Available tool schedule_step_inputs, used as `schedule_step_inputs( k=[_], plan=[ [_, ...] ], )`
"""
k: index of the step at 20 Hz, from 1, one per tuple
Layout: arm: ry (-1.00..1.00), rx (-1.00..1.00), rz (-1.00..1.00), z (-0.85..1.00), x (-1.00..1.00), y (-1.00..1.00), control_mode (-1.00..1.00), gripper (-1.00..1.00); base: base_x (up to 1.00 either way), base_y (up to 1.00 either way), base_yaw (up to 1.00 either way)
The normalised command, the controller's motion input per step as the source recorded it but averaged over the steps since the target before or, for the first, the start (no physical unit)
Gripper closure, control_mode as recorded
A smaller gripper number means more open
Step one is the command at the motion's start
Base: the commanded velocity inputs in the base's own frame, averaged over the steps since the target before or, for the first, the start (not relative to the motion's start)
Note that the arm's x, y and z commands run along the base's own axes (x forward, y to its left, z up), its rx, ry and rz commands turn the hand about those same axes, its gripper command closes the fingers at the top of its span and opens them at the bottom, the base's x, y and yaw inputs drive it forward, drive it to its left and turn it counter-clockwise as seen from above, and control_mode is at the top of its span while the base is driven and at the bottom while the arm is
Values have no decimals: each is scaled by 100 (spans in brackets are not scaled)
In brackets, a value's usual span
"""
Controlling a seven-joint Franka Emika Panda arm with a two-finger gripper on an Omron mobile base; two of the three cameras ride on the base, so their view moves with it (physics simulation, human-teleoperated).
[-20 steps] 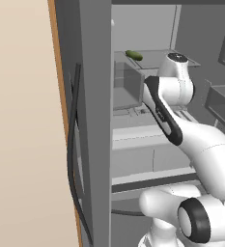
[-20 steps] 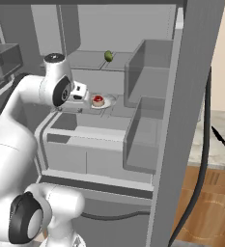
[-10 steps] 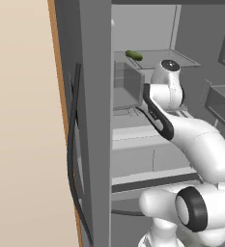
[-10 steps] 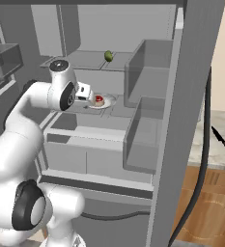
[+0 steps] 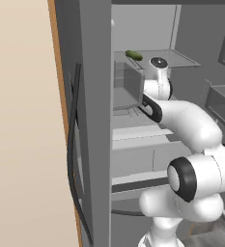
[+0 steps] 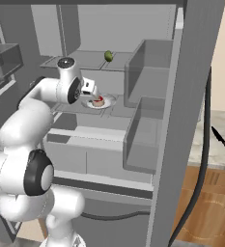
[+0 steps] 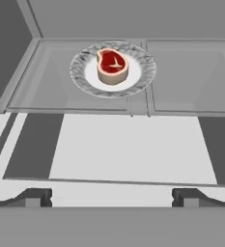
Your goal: Retrieve the steak from the fridge and place it on the cutting board.
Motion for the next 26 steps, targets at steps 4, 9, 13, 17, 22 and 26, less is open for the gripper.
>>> schedule_step_inputs(
  k=[4, 9, 13, 17, 22, 26],
  plan=[
    [0, 0, 0, -21, 48, 0, -100, -100, 0, 0, 0],
    [0, 0, 0, -35, 33, 0, -100, -100, 0, 0, 0],
    [0, 0, 0, -40, 13, 0, -100, -100, 0, 0, 0],
    [-7, 0, 0, -23, 16, 0, -100, -100, 0, 0, 0],
    [-8, 1, 0, -14, 22, 1, -100, -100, 0, 0, 0],
    [0, 1, 0, -1, 42, 7, -100, -100, 0, 0, 0]
  ],
)
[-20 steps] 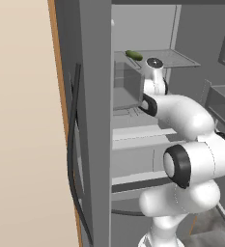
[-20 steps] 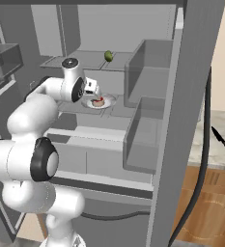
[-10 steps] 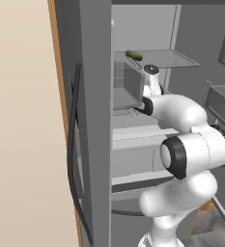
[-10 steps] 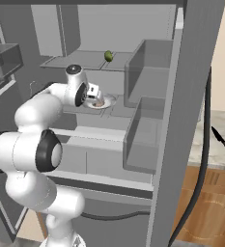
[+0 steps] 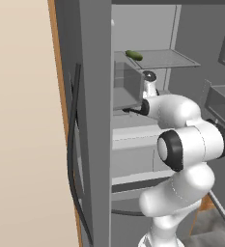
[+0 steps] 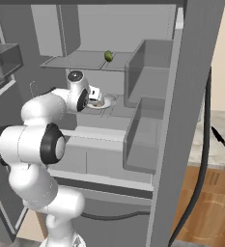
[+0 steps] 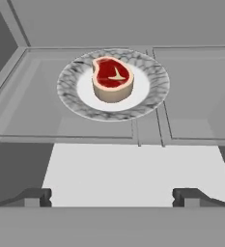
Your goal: Retrieve the steak from the fridge and place it on the cutting board.
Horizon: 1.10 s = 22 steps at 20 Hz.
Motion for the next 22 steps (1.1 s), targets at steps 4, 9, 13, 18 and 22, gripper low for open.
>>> schedule_step_inputs(
  k=[4, 9, 13, 18, 22],
  plan=[
    [0, 0, -1, 0, 48, 11, -100, -100, 0, 0, 0],
    [0, 0, -1, 0, 47, 9, -100, -100, 0, 0, 0],
    [0, 0, 0, -9, 38, 0, -100, -100, 0, 0, 0],
    [0, -1, 0, -23, 33, 0, -100, -100, 0, 0, 0],
    [0, -1, 0, -23, 38, 0, -100, -100, 0, 0, 0]
  ],
)
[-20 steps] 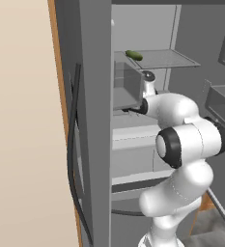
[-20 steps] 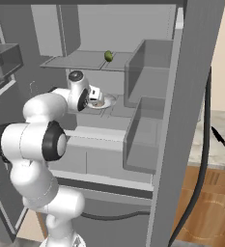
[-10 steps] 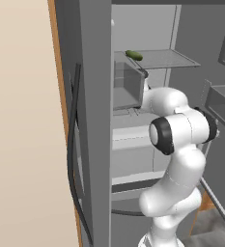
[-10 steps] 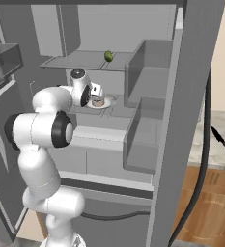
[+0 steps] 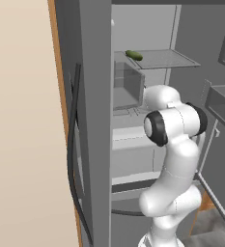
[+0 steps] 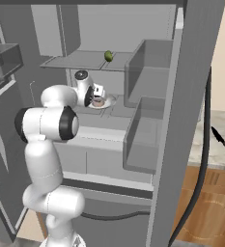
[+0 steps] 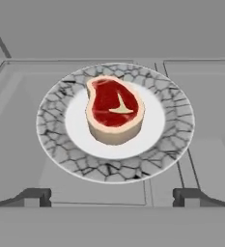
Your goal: Retrieve the steak from the fridge and place it on the cutting board.
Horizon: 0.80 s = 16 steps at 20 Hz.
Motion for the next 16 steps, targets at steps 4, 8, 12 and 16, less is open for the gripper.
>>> schedule_step_inputs(
  k=[4, 8, 12, 16],
  plan=[
    [0, -1, 0, -21, 41, 0, -100, -100, 0, 0, 0],
    [0, 0, 0, -14, 42, 0, -100, -100, 0, 0, 0],
    [0, 0, 0, -1, 47, 0, -100, -100, 0, 0, 0],
    [0, 0, 0, 0, 52, 0, -100, -100, 0, 0, 0]
  ],
)
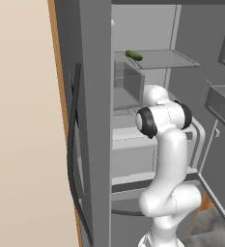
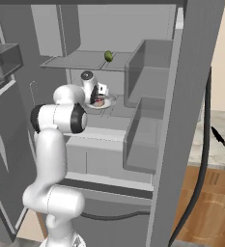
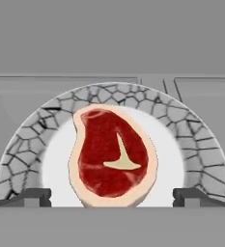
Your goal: Retrieve the steak from the fridge and place it on the cutting board.
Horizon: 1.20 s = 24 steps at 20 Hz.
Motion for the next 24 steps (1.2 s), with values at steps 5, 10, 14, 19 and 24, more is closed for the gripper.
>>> schedule_step_inputs(
  k=[5, 10, 14, 19, 24],
  plan=[
    [0, 0, 0, -10, 49, 6, -100, -100, 0, 0, 0],
    [0, -2, 0, -21, 38, 6, -100, -100, 0, 0, 0],
    [0, -4, 0, -27, 28, 1, -100, -100, 0, 0, 0],
    [0, -6, 0, -37, 4, 0, -100, -100, 0, 0, 0],
    [2, -4, 1, -25, 0, 0, -100, 100, 0, 0, 0]
  ],
)
